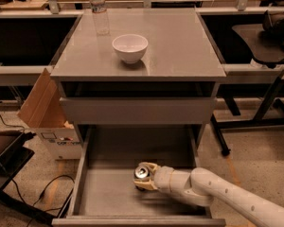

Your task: Pick pepsi can from middle drawer and place on counter

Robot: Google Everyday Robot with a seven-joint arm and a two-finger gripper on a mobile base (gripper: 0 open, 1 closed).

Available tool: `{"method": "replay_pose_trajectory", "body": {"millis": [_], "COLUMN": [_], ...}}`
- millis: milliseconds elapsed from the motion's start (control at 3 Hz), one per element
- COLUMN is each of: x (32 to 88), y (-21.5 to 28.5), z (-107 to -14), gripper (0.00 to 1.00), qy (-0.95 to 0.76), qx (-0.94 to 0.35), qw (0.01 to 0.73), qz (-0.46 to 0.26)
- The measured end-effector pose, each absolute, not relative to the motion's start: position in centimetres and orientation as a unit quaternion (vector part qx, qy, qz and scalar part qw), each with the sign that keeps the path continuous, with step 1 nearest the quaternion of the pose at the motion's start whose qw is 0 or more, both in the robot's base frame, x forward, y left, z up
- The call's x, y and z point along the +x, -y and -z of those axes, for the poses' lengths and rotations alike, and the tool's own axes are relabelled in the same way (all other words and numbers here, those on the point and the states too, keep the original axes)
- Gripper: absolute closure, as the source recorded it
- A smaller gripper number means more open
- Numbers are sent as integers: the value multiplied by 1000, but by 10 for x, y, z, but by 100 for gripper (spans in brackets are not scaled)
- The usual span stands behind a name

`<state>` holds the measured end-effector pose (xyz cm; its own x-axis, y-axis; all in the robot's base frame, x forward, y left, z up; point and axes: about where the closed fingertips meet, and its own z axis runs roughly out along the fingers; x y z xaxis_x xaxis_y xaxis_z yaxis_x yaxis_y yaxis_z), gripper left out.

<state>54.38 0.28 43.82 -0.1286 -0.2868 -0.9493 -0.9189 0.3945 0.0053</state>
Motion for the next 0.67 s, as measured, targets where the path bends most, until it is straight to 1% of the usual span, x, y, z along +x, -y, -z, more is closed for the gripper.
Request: {"method": "replay_pose_trajectory", "body": {"millis": [333, 667], "x": [543, 544], "y": [-4, -7], "z": [-438, -450], "gripper": [96, 100], "qy": [-677, -671], "qx": [-445, -448], "qw": [488, 491], "qz": [-325, -328]}}
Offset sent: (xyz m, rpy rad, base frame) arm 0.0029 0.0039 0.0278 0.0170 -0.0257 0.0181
